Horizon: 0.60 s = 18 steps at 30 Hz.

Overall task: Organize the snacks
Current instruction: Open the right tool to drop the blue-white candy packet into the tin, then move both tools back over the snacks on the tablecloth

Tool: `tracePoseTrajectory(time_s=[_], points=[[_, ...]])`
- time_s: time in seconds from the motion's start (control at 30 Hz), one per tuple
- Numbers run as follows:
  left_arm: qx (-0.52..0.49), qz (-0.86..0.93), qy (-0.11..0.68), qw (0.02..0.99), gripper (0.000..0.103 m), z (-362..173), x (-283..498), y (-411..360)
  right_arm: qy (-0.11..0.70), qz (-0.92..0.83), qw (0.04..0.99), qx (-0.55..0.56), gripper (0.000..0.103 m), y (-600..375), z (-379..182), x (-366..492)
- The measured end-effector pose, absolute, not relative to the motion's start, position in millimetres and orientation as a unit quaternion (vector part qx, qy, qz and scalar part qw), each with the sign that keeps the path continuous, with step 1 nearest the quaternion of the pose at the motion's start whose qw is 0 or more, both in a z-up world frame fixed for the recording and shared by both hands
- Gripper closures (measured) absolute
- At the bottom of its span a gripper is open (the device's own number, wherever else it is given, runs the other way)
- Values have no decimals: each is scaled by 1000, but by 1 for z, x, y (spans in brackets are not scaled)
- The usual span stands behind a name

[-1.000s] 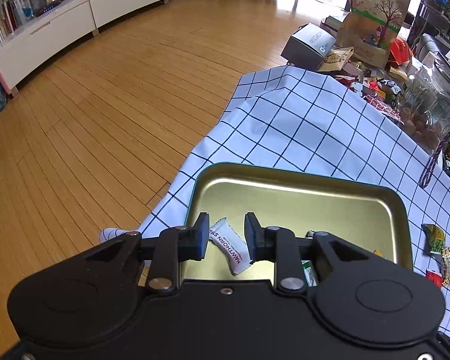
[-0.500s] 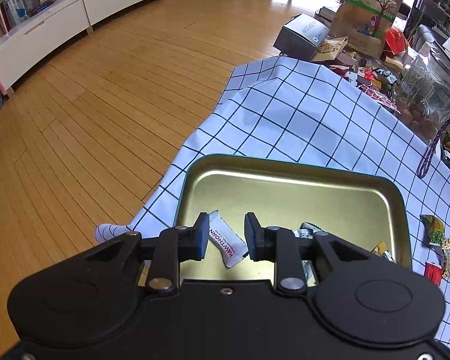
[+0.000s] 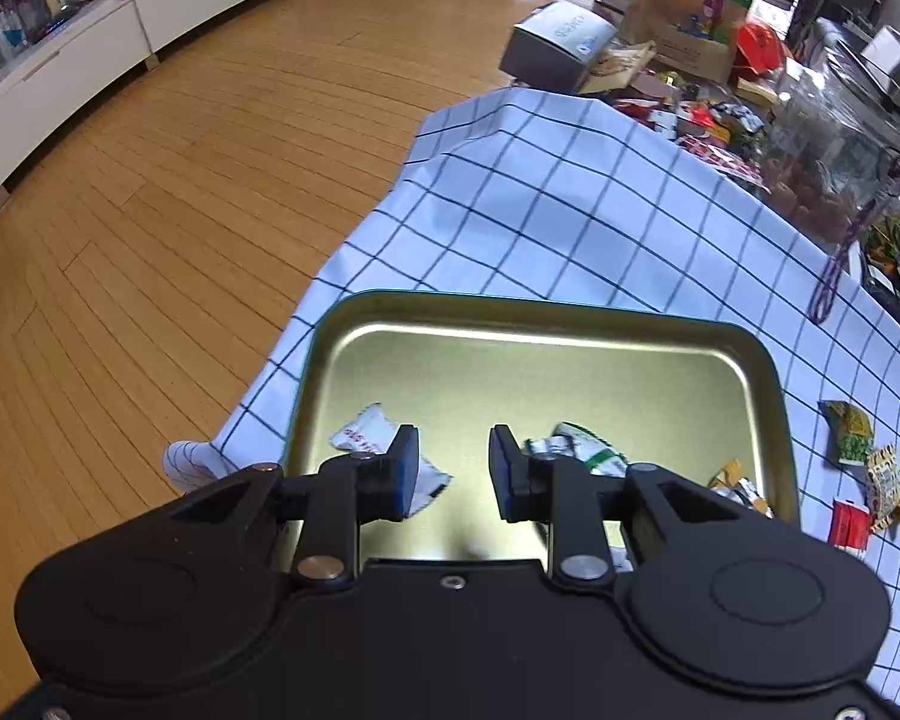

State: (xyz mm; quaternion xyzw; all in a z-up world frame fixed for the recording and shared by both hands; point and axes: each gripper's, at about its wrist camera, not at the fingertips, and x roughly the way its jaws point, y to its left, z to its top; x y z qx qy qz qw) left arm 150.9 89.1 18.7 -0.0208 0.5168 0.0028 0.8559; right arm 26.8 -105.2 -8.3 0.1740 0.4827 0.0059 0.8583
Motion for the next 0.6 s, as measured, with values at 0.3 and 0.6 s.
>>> tracePoseTrajectory(time_s=[0.3, 0.6], points=[[31, -42, 517, 854, 67, 20, 145, 26, 493, -79, 846, 188, 53, -200, -18, 0], [87, -100, 518, 845, 67, 18, 134, -50, 487, -171, 836, 186, 53, -294, -13, -20]])
